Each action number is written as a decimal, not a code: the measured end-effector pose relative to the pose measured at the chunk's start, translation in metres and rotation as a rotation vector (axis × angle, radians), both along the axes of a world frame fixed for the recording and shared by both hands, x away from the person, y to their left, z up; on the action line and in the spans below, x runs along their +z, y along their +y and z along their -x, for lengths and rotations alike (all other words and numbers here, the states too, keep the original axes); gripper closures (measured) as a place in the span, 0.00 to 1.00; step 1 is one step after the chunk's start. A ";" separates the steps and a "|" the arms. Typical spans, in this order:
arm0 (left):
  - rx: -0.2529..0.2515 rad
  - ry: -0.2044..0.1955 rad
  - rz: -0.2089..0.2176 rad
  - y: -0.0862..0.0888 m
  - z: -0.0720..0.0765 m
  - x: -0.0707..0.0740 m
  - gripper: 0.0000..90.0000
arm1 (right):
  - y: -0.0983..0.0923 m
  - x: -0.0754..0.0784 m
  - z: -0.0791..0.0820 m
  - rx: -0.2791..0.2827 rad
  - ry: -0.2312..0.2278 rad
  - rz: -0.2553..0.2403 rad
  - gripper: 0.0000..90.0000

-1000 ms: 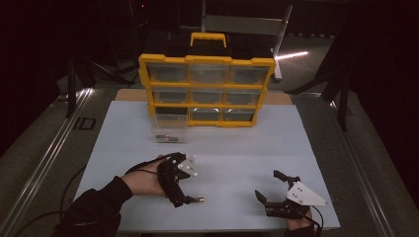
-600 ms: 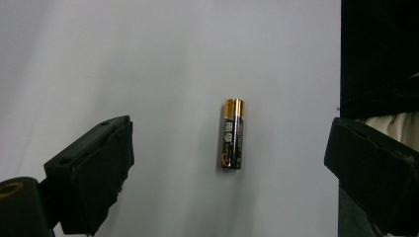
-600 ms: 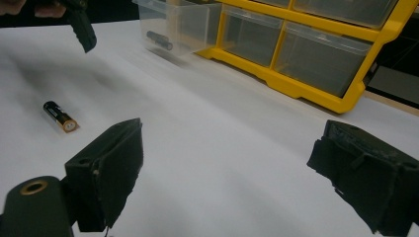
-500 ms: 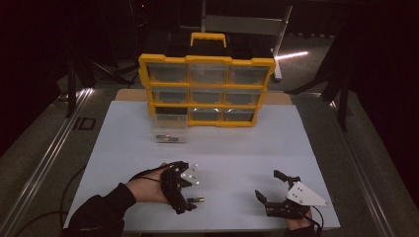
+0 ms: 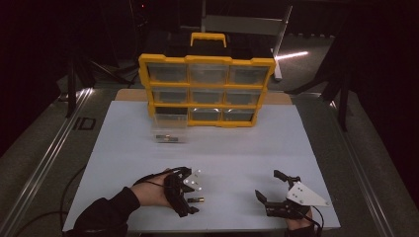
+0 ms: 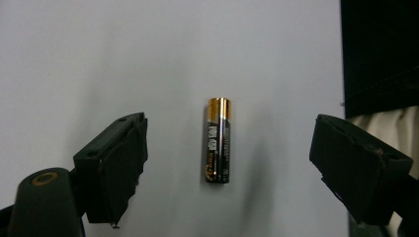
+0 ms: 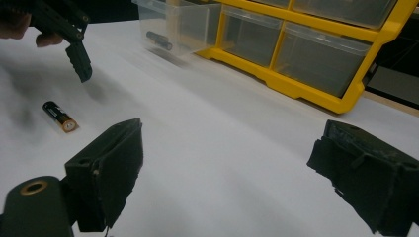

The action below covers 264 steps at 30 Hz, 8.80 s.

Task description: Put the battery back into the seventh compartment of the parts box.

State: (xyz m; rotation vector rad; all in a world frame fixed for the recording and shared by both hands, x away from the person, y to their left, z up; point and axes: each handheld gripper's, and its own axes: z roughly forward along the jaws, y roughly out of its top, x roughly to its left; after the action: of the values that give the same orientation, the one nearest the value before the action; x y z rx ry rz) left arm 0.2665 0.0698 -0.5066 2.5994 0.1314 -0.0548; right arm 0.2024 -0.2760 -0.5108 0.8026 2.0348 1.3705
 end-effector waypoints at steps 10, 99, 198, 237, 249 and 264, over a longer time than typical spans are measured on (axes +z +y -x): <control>0.030 -0.024 -0.016 -0.002 -0.002 -0.007 0.33 | 0.000 0.000 0.000 -0.002 0.000 -0.001 0.12; -0.090 -0.074 -0.121 -0.002 -0.028 0.053 0.84 | -0.001 0.001 0.000 -0.001 -0.006 0.000 0.12; 0.217 -0.249 -0.081 0.076 -0.157 0.134 0.84 | 0.000 -0.002 -0.001 0.002 0.004 -0.002 0.12; 0.340 -0.294 -0.168 0.061 -0.194 0.077 0.73 | -0.001 -0.006 -0.003 0.008 0.023 -0.007 0.12; 0.408 -0.240 -0.169 0.061 -0.187 0.087 0.34 | -0.001 -0.004 -0.002 0.006 0.014 -0.004 0.12; 0.448 -0.095 -0.126 0.067 -0.173 0.096 0.00 | -0.001 -0.001 0.000 0.005 0.001 -0.002 0.12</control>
State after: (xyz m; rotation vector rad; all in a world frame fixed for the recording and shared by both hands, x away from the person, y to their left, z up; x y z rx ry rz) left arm 0.4398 0.1366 -0.4109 2.6270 0.6960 0.2449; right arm 0.2028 -0.2768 -0.5118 0.7997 2.0379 1.3751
